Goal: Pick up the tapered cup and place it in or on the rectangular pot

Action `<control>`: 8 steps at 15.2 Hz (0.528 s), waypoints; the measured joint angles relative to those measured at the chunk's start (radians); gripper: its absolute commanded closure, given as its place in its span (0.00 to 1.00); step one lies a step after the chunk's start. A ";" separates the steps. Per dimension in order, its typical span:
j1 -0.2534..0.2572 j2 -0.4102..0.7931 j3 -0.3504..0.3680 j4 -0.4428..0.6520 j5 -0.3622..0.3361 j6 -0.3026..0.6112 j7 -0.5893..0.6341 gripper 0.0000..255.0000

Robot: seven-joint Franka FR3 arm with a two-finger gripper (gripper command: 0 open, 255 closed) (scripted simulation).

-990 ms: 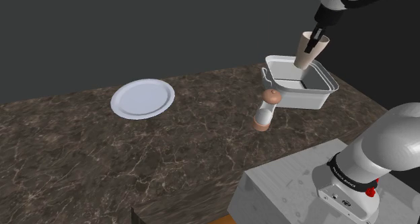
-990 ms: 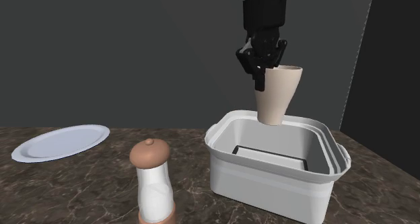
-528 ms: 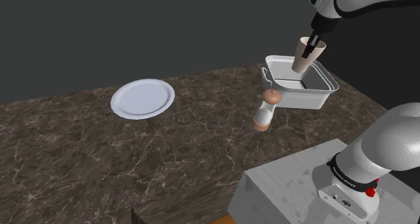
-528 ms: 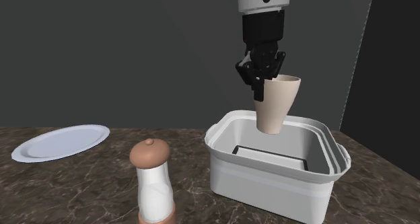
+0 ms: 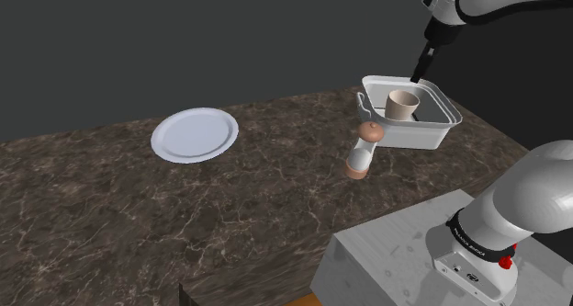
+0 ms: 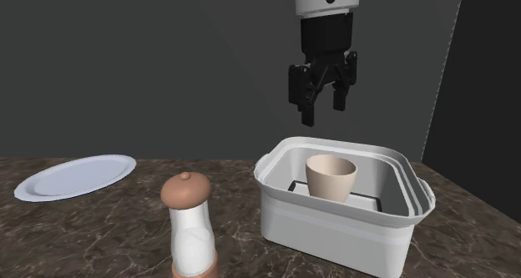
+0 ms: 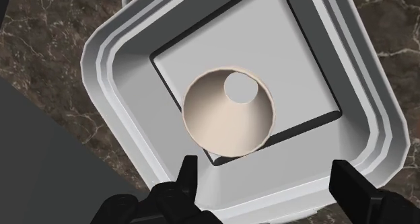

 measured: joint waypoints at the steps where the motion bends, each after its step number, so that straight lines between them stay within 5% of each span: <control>1: 0.000 0.000 0.000 0.000 0.000 0.000 0.000 0.00; 8: 0.008 -0.031 0.025 0.095 0.020 -0.127 -0.006 0.00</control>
